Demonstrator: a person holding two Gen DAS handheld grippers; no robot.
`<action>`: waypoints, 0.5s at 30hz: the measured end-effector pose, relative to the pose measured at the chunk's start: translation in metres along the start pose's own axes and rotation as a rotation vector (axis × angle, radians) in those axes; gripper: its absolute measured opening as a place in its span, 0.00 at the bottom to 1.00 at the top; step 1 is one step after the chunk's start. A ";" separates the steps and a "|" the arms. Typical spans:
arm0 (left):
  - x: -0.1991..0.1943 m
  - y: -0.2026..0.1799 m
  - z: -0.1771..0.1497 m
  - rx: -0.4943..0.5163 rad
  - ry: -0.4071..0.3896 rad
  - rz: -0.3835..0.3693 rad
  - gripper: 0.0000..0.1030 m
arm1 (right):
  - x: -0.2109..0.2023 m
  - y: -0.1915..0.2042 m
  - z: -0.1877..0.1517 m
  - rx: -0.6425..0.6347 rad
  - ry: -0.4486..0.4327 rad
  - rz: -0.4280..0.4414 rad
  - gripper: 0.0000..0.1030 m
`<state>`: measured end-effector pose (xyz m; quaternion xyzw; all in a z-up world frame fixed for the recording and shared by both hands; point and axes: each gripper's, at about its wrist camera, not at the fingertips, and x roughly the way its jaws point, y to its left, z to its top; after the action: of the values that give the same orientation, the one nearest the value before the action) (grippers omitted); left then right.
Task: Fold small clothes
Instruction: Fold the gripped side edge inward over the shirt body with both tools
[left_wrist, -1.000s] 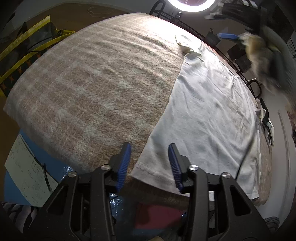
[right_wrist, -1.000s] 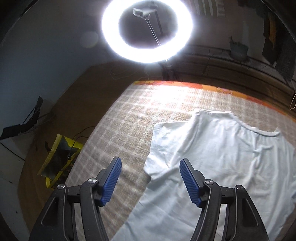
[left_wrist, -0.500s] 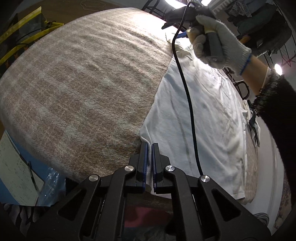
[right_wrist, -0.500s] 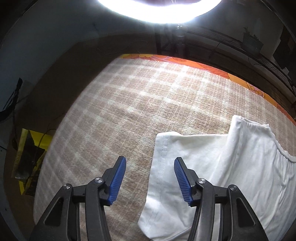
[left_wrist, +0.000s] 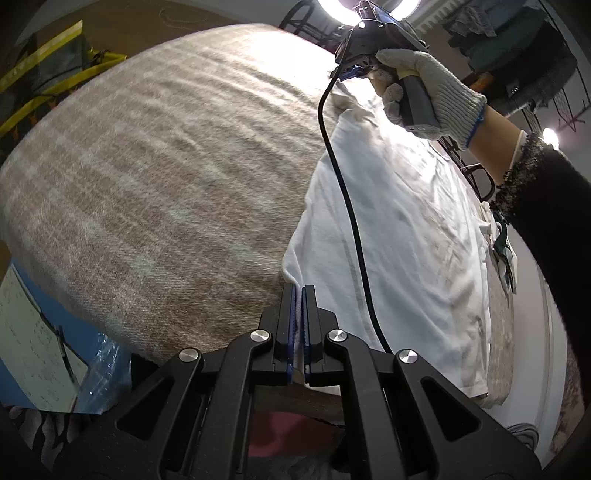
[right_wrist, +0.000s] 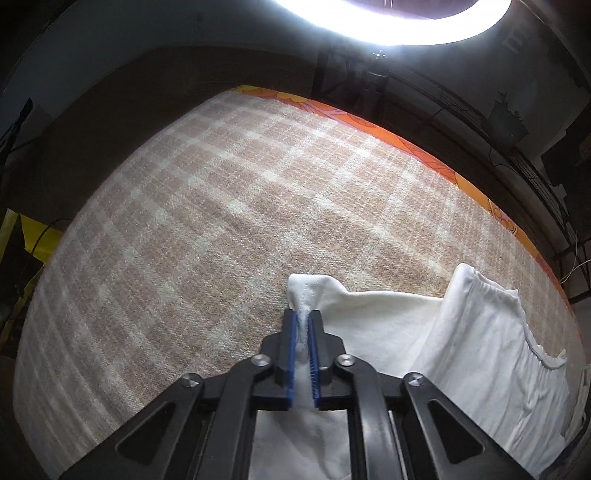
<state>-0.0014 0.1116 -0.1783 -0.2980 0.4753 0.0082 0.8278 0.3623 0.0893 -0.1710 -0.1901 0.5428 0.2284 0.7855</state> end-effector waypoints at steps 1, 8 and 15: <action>-0.002 -0.002 0.000 0.008 -0.007 -0.002 0.01 | -0.004 -0.006 -0.001 0.012 -0.008 0.018 0.02; -0.011 -0.020 -0.004 0.078 -0.033 -0.009 0.01 | -0.036 -0.044 -0.001 0.085 -0.105 0.102 0.01; -0.015 -0.055 -0.012 0.176 -0.050 -0.040 0.00 | -0.064 -0.093 -0.021 0.169 -0.211 0.201 0.01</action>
<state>-0.0031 0.0645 -0.1441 -0.2332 0.4474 -0.0429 0.8623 0.3793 -0.0085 -0.1128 -0.0430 0.4909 0.2782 0.8245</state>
